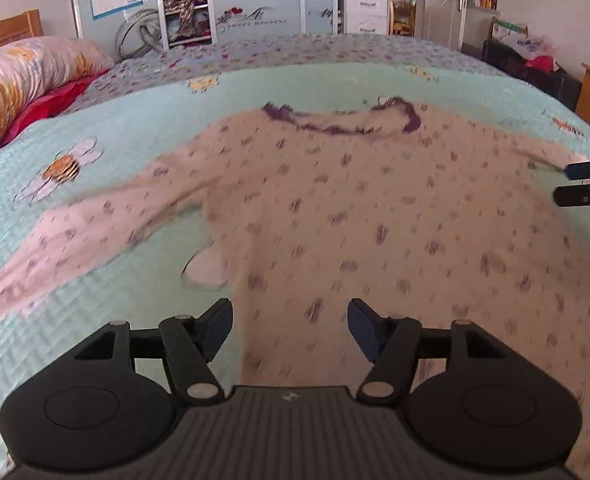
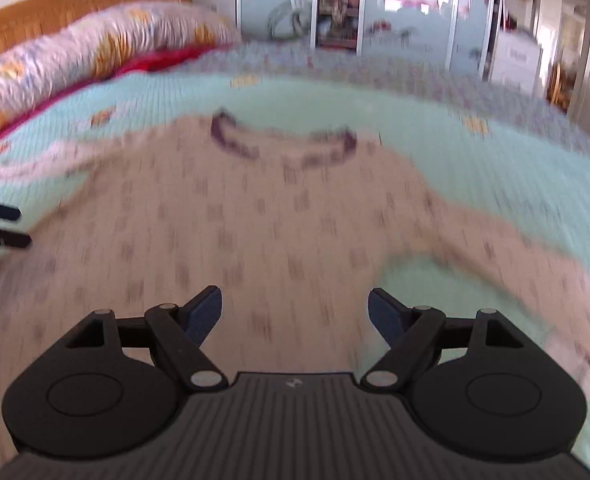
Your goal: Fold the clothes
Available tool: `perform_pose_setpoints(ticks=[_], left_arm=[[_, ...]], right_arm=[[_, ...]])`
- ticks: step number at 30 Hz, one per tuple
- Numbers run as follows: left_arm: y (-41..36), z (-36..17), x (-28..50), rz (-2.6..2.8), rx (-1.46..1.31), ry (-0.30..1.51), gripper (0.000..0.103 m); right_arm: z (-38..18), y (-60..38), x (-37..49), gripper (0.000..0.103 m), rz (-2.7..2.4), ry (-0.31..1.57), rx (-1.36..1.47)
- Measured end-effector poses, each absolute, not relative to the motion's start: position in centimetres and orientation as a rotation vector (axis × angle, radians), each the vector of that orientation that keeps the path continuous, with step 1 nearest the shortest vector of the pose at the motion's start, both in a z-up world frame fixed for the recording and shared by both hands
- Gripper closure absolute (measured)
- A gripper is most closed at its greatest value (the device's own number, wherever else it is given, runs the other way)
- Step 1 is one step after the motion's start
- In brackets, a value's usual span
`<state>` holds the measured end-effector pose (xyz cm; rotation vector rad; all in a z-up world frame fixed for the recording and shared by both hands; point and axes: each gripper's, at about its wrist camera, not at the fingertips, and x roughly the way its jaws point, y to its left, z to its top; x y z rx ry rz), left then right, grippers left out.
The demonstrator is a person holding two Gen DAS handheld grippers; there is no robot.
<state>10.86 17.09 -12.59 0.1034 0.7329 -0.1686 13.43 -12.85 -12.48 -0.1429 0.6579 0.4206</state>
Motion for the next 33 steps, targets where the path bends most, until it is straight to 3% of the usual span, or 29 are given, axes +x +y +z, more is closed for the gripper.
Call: perform_pose_setpoints(ticks=[6, 12, 17, 29, 30, 32, 33], left_arm=[[17.0, -16.0, 15.1, -0.114, 0.133, 0.840, 0.035], [20.2, -14.5, 10.9, -0.092, 0.032, 0.770, 0.036], [17.0, -13.8, 11.0, -0.097, 0.034, 0.752, 0.036], [15.5, -13.1, 8.8, -0.159, 0.042, 0.782, 0.035], [15.2, -13.3, 9.1, -0.158, 0.038, 0.786, 0.035], [14.6, -13.6, 9.6, -0.156, 0.031, 0.794, 0.035], [14.4, -13.8, 9.7, -0.155, 0.040, 0.801, 0.035]], right_arm=[[-17.6, -11.5, 20.1, 0.019, 0.435, 0.766, -0.202], [-15.0, -20.5, 16.2, 0.018, 0.268, 0.686, -0.077], [-12.2, -18.4, 19.1, 0.017, 0.251, 0.563, -0.077], [-14.2, -26.9, 32.8, 0.025, 0.394, 0.737, -0.006], [-14.6, -26.7, 33.5, 0.028, 0.418, 0.759, -0.009], [-15.8, -25.5, 34.7, 0.051, 0.476, 0.832, -0.028], [-16.5, -24.8, 35.1, 0.074, 0.500, 0.869, -0.050]])
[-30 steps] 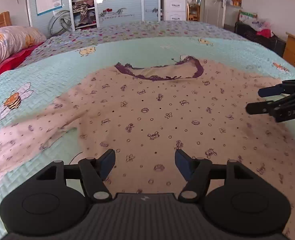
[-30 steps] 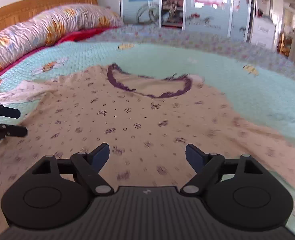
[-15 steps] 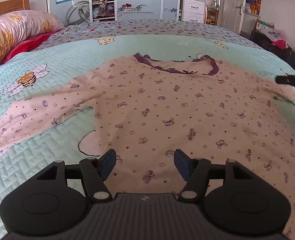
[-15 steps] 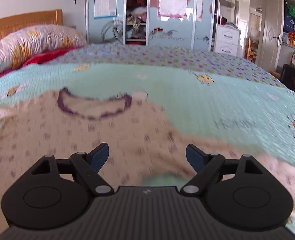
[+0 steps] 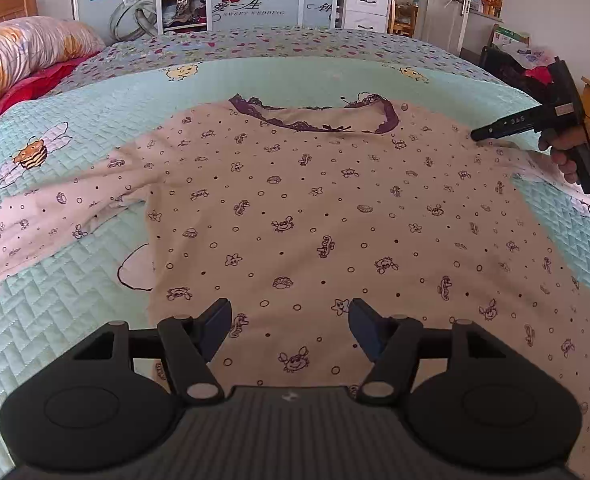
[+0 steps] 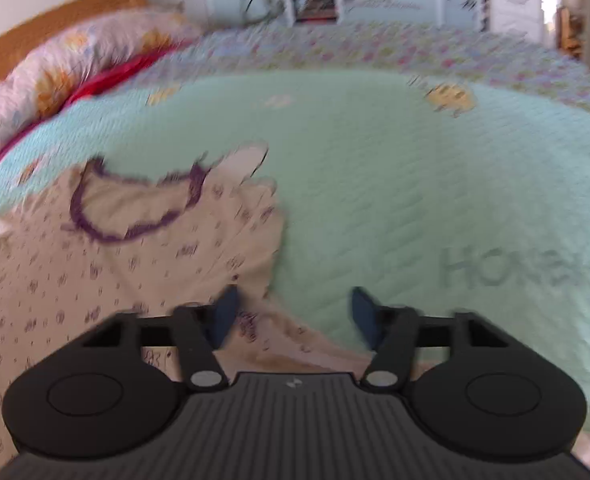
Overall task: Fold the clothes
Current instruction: 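Smooth the garment body near the neckline with the right gripper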
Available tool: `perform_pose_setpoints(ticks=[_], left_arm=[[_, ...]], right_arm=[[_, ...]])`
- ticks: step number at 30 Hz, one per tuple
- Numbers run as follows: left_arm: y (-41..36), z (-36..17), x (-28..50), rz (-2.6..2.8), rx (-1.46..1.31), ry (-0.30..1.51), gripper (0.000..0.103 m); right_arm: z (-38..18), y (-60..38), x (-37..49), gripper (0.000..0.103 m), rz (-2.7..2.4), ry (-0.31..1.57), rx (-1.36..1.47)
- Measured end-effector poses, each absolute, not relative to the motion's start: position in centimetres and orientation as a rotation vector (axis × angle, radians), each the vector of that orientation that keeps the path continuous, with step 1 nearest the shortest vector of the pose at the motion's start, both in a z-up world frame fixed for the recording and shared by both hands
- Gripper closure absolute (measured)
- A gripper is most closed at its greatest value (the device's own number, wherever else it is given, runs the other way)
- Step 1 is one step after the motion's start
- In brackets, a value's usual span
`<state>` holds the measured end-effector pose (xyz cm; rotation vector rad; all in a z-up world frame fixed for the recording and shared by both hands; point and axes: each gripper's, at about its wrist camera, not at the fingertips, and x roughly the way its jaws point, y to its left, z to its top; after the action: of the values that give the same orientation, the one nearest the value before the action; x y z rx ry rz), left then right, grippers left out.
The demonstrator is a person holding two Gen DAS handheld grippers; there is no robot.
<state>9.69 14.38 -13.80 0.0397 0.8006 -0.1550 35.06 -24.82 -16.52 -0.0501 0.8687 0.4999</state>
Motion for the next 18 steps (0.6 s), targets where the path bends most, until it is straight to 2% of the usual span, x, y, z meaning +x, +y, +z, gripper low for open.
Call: perform_pose_setpoints(ticks=[2, 4, 8, 9, 10, 11, 12, 13, 15, 17, 18], left_arm=[[13.9, -14.2, 9.7, -0.153, 0.061, 0.815, 0.035], [13.5, -14.7, 9.7, -0.150, 0.082, 0.829, 0.035], [13.6, -14.9, 9.5, -0.138, 0.079, 0.840, 0.035], [13.6, -14.9, 9.5, -0.138, 0.078, 0.839, 0.035], [13.5, -14.9, 9.4, -0.138, 0.076, 0.837, 0.035], [13.5, -14.8, 9.4, -0.139, 0.075, 0.836, 0.035], [13.5, -14.8, 9.4, -0.139, 0.074, 0.834, 0.035], [13.5, -14.7, 9.4, -0.139, 0.072, 0.833, 0.035], [13.3, -14.9, 9.5, -0.134, 0.076, 0.841, 0.035], [13.3, -14.8, 9.3, -0.129, 0.078, 0.845, 0.035], [13.4, -14.8, 9.2, -0.128, 0.080, 0.845, 0.035]], right_arm=[[-17.0, -24.7, 35.0, 0.076, 0.518, 0.872, -0.073], [-16.7, -25.4, 34.9, 0.097, 0.507, 0.840, -0.069], [-15.6, -30.2, 35.8, 0.099, 0.238, 0.722, 0.012], [-15.4, -30.8, 35.6, 0.099, 0.208, 0.705, 0.034], [-15.2, -30.9, 35.2, 0.093, 0.240, 0.704, 0.068], [-15.2, -30.6, 34.8, 0.092, 0.320, 0.723, 0.107], [-15.4, -29.7, 34.7, 0.081, 0.388, 0.747, 0.111], [-15.5, -28.4, 34.7, 0.066, 0.419, 0.757, 0.083], [-15.7, -25.7, 34.6, 0.055, 0.482, 0.776, 0.027], [-16.2, -24.0, 35.4, 0.056, 0.488, 0.797, -0.016], [-16.5, -23.4, 35.9, 0.073, 0.479, 0.808, -0.034]])
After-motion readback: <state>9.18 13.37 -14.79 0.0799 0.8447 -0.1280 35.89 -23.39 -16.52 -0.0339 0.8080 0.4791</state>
